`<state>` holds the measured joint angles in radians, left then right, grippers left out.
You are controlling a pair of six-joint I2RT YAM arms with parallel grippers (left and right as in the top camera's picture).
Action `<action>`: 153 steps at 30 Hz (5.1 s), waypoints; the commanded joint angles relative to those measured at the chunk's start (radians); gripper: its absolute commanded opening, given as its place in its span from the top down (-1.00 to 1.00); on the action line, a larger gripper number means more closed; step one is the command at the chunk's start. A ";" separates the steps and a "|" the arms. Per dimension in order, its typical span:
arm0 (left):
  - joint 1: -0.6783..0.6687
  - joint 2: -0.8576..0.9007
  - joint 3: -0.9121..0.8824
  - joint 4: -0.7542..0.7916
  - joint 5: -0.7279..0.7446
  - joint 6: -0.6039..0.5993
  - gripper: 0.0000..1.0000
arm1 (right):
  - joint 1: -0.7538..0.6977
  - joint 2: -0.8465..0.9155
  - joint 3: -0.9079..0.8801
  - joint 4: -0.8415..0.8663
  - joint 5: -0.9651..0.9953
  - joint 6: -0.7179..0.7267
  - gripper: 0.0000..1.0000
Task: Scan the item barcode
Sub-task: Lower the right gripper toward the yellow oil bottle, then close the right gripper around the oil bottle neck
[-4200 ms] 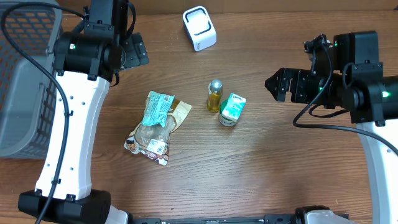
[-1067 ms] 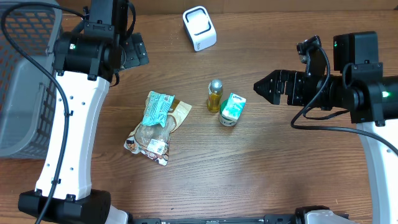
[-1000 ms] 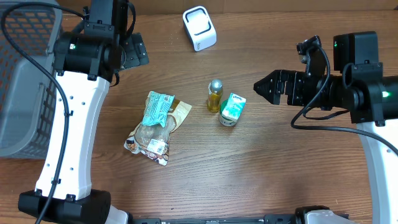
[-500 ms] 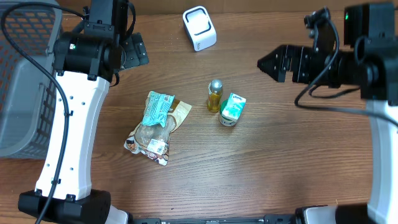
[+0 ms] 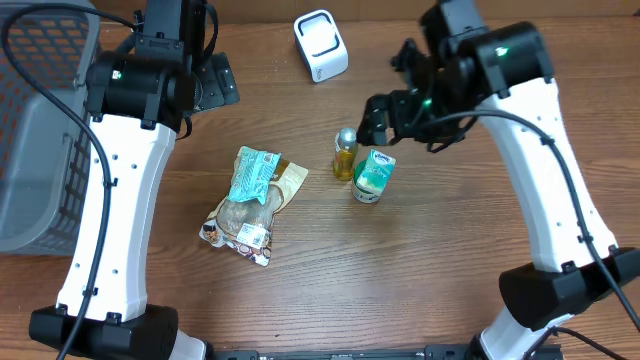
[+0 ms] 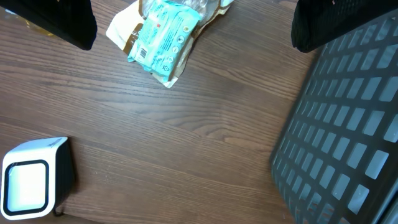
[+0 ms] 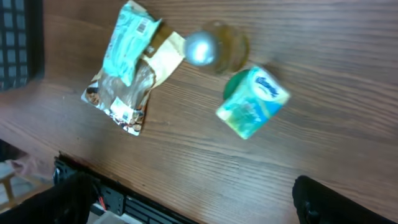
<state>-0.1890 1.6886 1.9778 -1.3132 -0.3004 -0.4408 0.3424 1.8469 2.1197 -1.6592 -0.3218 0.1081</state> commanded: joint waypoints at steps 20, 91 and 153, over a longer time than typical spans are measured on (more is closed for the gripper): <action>-0.001 -0.022 0.021 0.001 -0.014 0.015 -0.99 | 0.003 -0.023 0.007 0.069 0.022 -0.005 -1.00; -0.001 -0.022 0.020 0.001 -0.014 0.015 -1.00 | 0.209 -0.004 -0.301 0.462 0.347 0.281 -1.00; -0.001 -0.022 0.020 0.001 -0.014 0.015 -1.00 | 0.210 0.126 -0.402 0.640 0.396 0.280 0.05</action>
<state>-0.1890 1.6886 1.9778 -1.3132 -0.3004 -0.4408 0.5560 1.9965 1.6924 -1.0222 0.0601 0.3882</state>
